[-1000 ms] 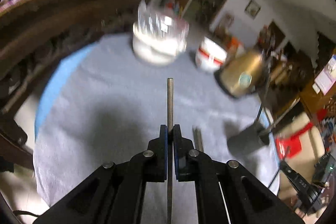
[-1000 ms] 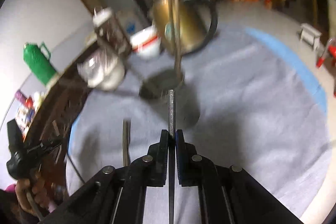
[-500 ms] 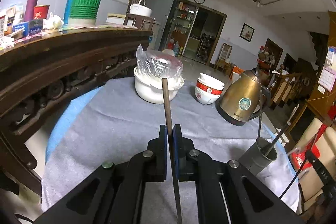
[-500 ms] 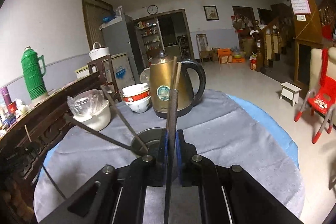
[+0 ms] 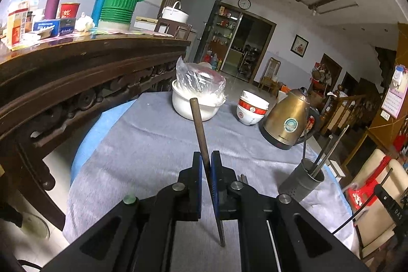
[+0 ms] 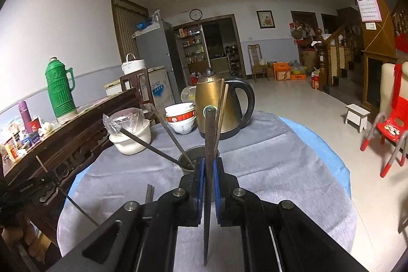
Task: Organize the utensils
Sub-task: 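Lift both held chopsticks upright and carry them above the grey cup, then lower both chopsticks into the grey cup and open both tools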
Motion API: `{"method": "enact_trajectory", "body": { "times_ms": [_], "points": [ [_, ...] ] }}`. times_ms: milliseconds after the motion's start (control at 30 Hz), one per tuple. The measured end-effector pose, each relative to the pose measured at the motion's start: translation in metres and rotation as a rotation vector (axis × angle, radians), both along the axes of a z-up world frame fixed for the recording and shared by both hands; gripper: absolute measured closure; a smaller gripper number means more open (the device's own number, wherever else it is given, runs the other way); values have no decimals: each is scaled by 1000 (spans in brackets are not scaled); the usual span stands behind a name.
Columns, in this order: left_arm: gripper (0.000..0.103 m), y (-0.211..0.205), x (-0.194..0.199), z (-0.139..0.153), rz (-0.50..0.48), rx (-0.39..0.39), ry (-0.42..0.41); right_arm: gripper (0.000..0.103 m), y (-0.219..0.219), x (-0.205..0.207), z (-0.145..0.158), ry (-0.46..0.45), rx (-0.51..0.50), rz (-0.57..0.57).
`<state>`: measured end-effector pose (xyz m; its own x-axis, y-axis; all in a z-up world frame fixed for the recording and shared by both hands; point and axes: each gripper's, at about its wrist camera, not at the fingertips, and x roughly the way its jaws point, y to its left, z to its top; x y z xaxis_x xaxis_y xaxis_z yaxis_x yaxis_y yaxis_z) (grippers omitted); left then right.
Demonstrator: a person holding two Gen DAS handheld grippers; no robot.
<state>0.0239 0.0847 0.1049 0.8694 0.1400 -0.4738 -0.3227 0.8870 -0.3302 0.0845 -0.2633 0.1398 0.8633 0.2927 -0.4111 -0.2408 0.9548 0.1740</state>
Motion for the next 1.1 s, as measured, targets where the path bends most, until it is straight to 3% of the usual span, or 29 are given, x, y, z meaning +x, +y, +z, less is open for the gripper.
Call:
{"method": "enact_trajectory", "body": {
  "times_ms": [200,367,667,900,1100],
  "points": [
    [98,0,8,22,-16,-16,-47,95,-3,12,9,-17,33,-3],
    [98,-5,17,59,-42,-21,-145,95,-10,13,43,-114,70,-13],
    [98,-18,53,108,-101,-118,-288,95,-18,21,91,-250,127,-29],
    [98,-22,100,105,-118,-262,-306,95,-9,39,90,-248,143,-26],
    [98,-42,136,87,-149,-311,-259,95,-8,57,78,-240,148,-45]
  ]
}}
